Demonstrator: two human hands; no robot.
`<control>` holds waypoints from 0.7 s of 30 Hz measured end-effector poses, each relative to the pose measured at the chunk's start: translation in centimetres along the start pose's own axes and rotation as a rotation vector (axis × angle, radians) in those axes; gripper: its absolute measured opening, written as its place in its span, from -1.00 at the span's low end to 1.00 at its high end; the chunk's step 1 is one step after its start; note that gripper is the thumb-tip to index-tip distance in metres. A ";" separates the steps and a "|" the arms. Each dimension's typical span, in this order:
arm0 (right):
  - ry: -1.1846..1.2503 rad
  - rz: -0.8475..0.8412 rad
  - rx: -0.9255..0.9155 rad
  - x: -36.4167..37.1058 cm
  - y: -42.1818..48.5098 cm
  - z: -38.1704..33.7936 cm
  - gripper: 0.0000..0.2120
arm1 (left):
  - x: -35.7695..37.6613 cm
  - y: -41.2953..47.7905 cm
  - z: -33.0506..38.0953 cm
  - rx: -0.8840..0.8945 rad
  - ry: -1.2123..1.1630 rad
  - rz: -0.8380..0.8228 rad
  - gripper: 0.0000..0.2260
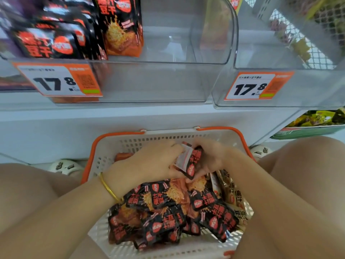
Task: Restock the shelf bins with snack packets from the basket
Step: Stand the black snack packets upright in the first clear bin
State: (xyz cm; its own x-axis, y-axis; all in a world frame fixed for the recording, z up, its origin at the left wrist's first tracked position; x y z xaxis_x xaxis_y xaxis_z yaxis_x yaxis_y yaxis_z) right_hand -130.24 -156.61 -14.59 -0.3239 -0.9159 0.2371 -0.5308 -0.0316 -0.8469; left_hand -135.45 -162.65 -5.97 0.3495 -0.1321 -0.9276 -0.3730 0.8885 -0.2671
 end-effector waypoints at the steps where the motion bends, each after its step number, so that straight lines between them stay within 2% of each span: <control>1: 0.067 -0.027 -0.036 0.5 -0.3 -0.5 -0.61 | 0.5 -0.1 0.3 0.012 -0.009 -0.049 -0.38; 3: 0.118 -0.119 -0.117 2.0 -0.9 -1.5 -0.62 | 0.1 -0.2 0.1 -0.005 -0.026 -0.051 -0.28; 6: 0.016 -0.131 -0.161 2.4 -1.8 -2.0 -0.51 | -2.5 -0.6 -0.5 -0.011 -0.104 0.034 -0.55; 8: -0.177 -0.054 -0.164 1.7 -2.3 -2.3 -0.30 | -5.1 -1.0 -1.7 -0.057 -0.224 0.126 -0.74; 10: -0.494 0.135 -0.279 0.7 -3.9 -3.9 -0.17 | -7.1 -1.5 -3.9 -0.137 -0.390 0.180 -0.82; 12: -0.569 0.299 -0.557 0.2 -5.8 -6.9 -0.30 | -8.3 -2.2 -5.6 -0.171 -0.565 0.190 -0.80; 14: -0.402 0.151 -0.751 1.9 -7.6 -8.2 -0.40 | -9.2 -3.1 -6.2 -0.164 -0.731 0.202 -0.78; 15: -0.351 0.057 -0.799 2.9 -8.1 -8.6 -0.42 | -9.9 -3.5 -6.0 -0.136 -0.821 0.214 -0.81; 17: -0.318 -0.057 -0.895 5.2 -9.7 -9.6 -0.60 | -11.6 -4.4 -5.2 -0.083 -0.962 0.256 -0.82; 19: -0.281 -0.032 -0.984 6.8 -11.8 -11.5 -0.75 | -14.2 -5.4 -5.3 -0.079 -0.992 0.367 -0.82; 21: -0.301 0.008 -1.063 8.1 -14.1 -14.2 -0.79 | -17.9 -7.5 -6.5 -0.112 -0.916 0.604 -0.87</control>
State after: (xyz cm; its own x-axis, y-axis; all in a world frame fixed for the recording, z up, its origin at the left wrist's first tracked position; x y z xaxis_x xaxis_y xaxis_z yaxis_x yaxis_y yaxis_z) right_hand -136.49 -157.94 6.08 -0.2029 -0.9791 -0.0139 -0.9789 0.2025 0.0269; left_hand -144.49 -169.83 10.90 0.5710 0.7272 -0.3810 -0.7566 0.6462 0.0997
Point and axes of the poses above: each hand's wrist, its own y-axis towards the middle knuckle, its own x-axis out of the palm, z = x × y, the point moved 10 cm from there along y, towards the middle knuckle, and after that the axes turned 6 degrees about -x, right-handed, at the moved point
